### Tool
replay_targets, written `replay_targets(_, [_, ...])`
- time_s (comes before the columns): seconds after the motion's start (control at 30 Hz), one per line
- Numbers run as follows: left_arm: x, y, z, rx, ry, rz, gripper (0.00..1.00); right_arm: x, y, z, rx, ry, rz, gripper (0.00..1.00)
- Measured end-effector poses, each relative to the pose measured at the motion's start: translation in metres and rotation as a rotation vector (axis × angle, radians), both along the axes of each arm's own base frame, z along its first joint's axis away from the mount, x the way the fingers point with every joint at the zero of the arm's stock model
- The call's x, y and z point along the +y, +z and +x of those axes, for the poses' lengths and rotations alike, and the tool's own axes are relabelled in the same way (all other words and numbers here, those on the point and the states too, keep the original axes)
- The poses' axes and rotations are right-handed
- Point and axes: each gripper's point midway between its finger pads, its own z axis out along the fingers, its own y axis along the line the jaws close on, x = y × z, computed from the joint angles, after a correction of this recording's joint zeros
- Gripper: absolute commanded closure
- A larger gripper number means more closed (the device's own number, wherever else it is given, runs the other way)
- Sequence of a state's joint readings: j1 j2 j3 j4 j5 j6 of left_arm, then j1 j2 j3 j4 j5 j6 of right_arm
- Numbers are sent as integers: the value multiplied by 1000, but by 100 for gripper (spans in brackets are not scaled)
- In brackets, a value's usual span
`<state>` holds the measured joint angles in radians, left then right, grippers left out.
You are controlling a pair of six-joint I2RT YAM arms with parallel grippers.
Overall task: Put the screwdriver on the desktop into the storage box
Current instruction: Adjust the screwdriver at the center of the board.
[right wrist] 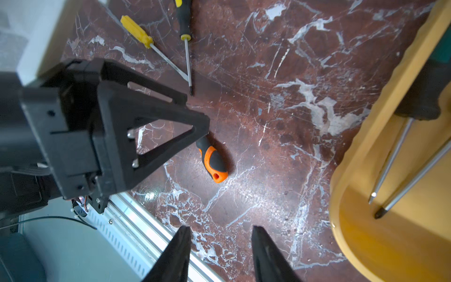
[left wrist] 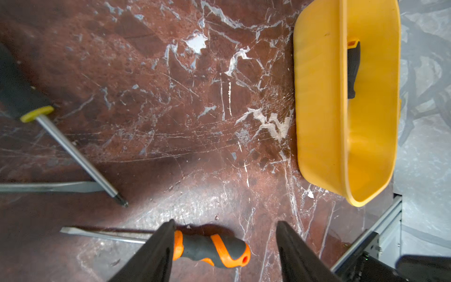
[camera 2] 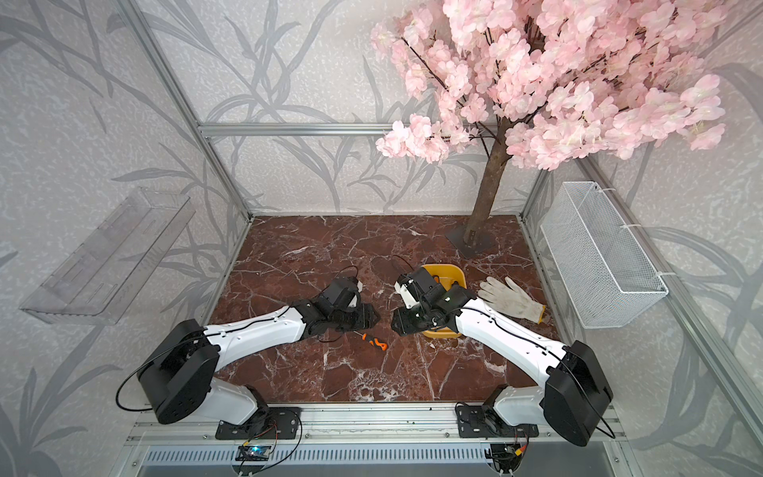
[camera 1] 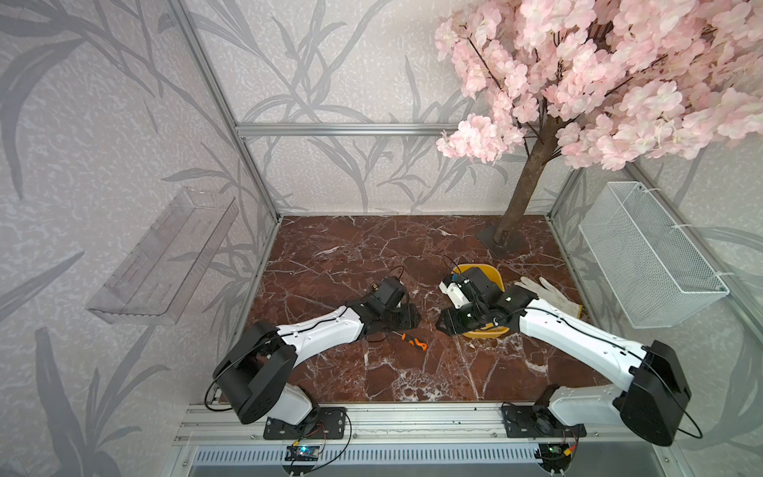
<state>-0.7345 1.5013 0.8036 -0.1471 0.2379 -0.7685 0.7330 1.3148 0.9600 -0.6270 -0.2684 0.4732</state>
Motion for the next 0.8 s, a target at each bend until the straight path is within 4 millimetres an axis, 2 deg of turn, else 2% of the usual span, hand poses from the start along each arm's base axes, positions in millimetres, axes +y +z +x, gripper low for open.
replay_targets(0.1, [-3,-8,-6,7,-54,38,34,-8,-9,-8,12,2,-14,55])
replay_targets(0.27, [-17,-4,-24,3,-156,74,48,-20,-7,-11,-20,-13,-30,55])
replay_targets(0.4, [-23,-8,-51,37,-222,94,56,-28,0,-4,-56,-49,-25,55])
replay_targets(0.57, [-30,-17,-81,77,-296,108,72,-36,0,4,-73,-85,-35,55])
replay_targets(0.7, [-34,-28,-90,105,-322,126,72,-40,0,7,-81,-102,-46,55])
replay_targets(0.8, [-32,-42,-90,127,-320,160,63,-41,1,9,-90,-108,-47,55])
